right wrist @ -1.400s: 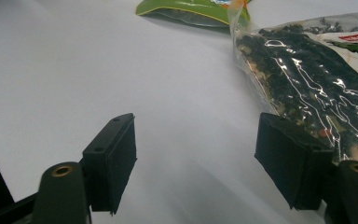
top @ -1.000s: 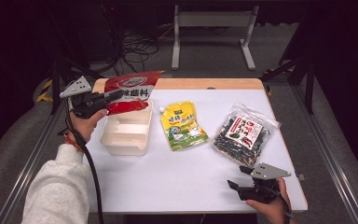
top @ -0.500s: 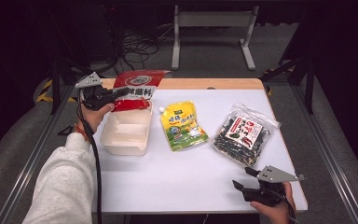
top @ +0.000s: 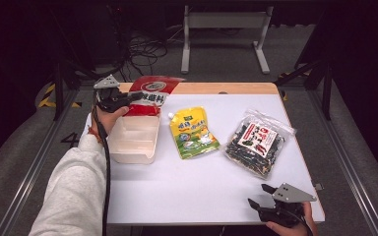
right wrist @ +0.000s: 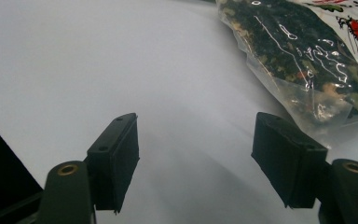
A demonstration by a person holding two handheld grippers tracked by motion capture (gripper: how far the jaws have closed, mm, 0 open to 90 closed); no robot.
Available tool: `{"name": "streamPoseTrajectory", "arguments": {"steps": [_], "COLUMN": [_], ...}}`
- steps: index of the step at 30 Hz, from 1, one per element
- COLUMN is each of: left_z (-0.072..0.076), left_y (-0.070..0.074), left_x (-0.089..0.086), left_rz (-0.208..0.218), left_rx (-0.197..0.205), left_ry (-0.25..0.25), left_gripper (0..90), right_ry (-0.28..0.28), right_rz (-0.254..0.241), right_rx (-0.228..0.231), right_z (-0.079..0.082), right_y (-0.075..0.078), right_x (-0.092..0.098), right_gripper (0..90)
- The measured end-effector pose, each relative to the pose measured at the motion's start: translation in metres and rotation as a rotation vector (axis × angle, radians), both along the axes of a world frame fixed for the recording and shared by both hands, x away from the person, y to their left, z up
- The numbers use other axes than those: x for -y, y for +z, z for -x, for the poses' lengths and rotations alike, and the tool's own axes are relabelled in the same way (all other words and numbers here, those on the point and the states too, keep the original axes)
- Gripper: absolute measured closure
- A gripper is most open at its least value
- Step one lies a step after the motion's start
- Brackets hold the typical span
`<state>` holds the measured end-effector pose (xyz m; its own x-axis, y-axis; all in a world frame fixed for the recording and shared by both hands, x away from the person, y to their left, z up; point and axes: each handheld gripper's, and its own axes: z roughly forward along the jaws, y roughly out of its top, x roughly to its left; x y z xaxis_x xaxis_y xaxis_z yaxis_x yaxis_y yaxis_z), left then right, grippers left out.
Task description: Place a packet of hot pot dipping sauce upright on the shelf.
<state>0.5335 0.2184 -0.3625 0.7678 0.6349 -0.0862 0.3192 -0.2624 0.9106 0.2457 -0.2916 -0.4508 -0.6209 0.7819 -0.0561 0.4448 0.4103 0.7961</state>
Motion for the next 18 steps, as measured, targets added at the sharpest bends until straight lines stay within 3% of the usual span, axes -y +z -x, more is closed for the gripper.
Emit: {"name": "streamPoseTrajectory", "arguments": {"steps": [4, 7, 11, 14, 16, 18], "left_z": [0.0, 0.003, 0.011, 0.016, 0.019, 0.019], "left_y": [-0.004, -0.003, -0.001, -0.002, -0.006, -0.008], "left_x": [0.002, 0.001, -0.004, -0.015, -0.017, -0.017], "left_rz": [-0.013, -0.025, -0.121, -0.141, -0.186, -0.2], "left_rx": [-0.028, -0.026, -0.017, -0.021, -0.028, -0.03], "left_ry": [0.025, 0.055, 0.086, 0.087, 0.092, 0.093], "left_gripper": [81.1, 74.9, 72.5, 78.1, 83.3, 84.2], "right_ry": [0.002, 0.014, 0.03, 0.038, 0.041, 0.043], "right_rz": [0.0, 0.004, 0.011, 0.013, 0.016, 0.019], "right_rx": [-0.007, -0.002, 0.005, 0.002, -0.004, -0.006], "right_z": [0.002, 0.003, 0.002, 0.001, -0.001, -0.001], "right_y": [0.001, 0.002, 0.004, 0.004, 0.003, 0.003], "right_x": [-0.001, -0.003, -0.007, -0.007, -0.008, -0.009], "right_gripper": [32.8, 32.5, 32.3, 32.1, 32.1, 32.1]}}
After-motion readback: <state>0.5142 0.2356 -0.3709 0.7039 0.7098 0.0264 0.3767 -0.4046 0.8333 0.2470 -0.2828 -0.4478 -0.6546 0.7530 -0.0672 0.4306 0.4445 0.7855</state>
